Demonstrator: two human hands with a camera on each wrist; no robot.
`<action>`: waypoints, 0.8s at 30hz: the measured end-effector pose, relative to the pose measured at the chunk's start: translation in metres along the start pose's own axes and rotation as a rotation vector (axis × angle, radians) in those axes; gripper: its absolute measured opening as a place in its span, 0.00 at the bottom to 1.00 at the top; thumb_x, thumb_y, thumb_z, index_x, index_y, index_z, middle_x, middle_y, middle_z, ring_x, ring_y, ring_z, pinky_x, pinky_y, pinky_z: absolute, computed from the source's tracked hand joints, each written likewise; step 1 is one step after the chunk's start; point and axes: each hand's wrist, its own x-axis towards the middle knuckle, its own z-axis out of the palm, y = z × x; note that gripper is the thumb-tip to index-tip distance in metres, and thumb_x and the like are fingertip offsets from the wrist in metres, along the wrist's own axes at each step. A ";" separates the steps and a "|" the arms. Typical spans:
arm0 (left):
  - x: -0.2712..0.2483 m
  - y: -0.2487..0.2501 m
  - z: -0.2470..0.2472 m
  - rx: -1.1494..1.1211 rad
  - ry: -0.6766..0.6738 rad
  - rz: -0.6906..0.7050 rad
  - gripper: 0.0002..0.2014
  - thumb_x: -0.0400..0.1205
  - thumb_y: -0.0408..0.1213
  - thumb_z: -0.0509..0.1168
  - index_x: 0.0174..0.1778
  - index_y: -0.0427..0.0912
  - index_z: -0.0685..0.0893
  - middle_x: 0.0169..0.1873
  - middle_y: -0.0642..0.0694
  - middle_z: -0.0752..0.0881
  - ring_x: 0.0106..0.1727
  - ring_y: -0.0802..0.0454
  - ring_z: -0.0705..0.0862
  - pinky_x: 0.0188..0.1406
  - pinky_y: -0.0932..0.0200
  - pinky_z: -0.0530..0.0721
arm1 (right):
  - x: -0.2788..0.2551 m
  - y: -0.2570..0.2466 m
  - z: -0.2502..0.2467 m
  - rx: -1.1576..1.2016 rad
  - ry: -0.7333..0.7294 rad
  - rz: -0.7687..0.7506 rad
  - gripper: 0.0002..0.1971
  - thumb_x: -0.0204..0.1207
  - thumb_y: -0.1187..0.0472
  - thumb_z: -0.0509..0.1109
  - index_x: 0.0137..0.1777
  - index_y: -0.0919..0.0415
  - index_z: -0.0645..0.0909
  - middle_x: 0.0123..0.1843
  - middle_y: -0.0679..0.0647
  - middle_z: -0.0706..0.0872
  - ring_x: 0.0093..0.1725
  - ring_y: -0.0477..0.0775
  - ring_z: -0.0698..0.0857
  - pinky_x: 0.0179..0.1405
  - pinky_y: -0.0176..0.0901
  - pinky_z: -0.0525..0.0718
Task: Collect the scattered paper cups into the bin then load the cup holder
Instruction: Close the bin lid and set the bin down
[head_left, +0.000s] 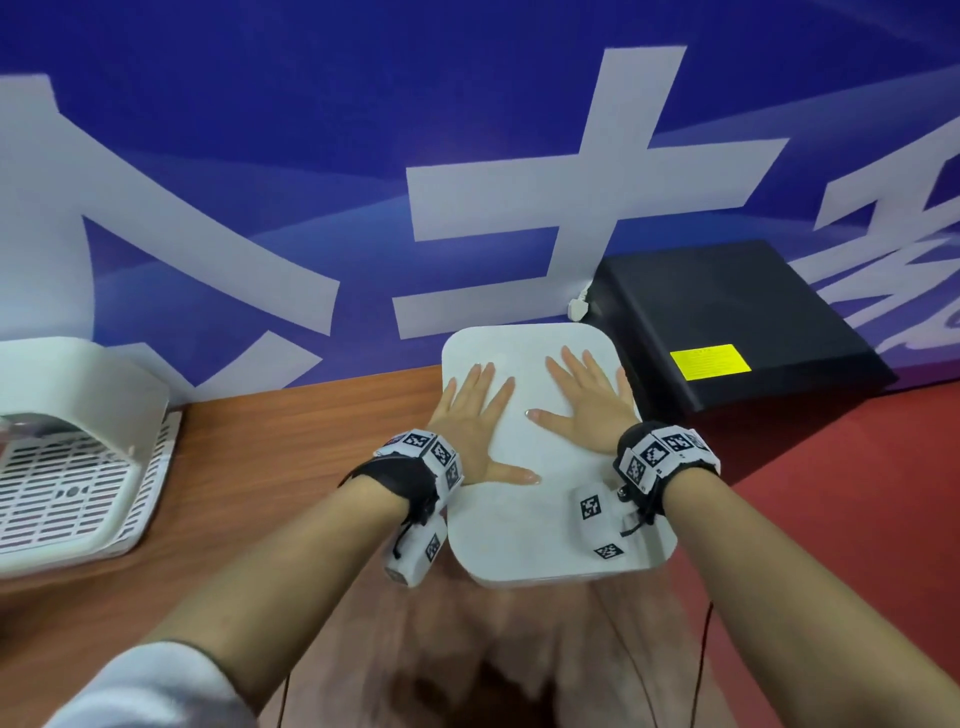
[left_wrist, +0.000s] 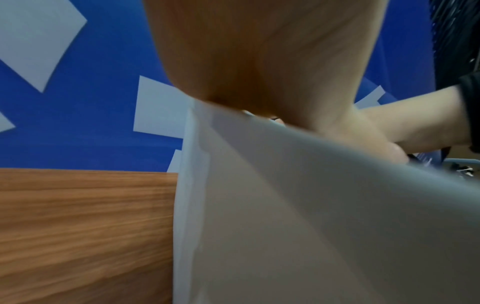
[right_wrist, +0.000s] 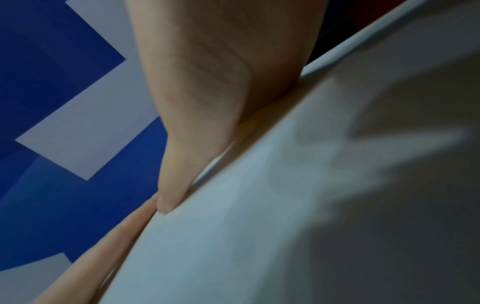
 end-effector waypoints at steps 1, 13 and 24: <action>0.002 0.000 0.000 0.001 0.007 -0.007 0.64 0.62 0.82 0.55 0.83 0.50 0.33 0.82 0.44 0.30 0.82 0.48 0.26 0.81 0.43 0.30 | 0.003 0.000 -0.002 0.001 0.002 -0.006 0.46 0.71 0.22 0.50 0.85 0.39 0.40 0.86 0.40 0.35 0.85 0.47 0.33 0.81 0.64 0.32; 0.040 -0.013 -0.011 -0.033 0.032 -0.083 0.63 0.62 0.82 0.55 0.84 0.50 0.35 0.83 0.44 0.32 0.83 0.47 0.29 0.82 0.42 0.33 | 0.052 0.006 -0.026 0.003 0.007 -0.067 0.45 0.71 0.23 0.53 0.85 0.39 0.43 0.86 0.41 0.37 0.85 0.47 0.35 0.82 0.63 0.34; 0.048 -0.018 -0.030 -0.260 0.102 -0.143 0.41 0.81 0.61 0.59 0.85 0.49 0.50 0.85 0.45 0.43 0.85 0.48 0.37 0.83 0.46 0.36 | 0.058 -0.001 -0.031 0.177 0.042 -0.104 0.39 0.76 0.35 0.64 0.84 0.42 0.55 0.87 0.44 0.47 0.86 0.48 0.40 0.83 0.59 0.35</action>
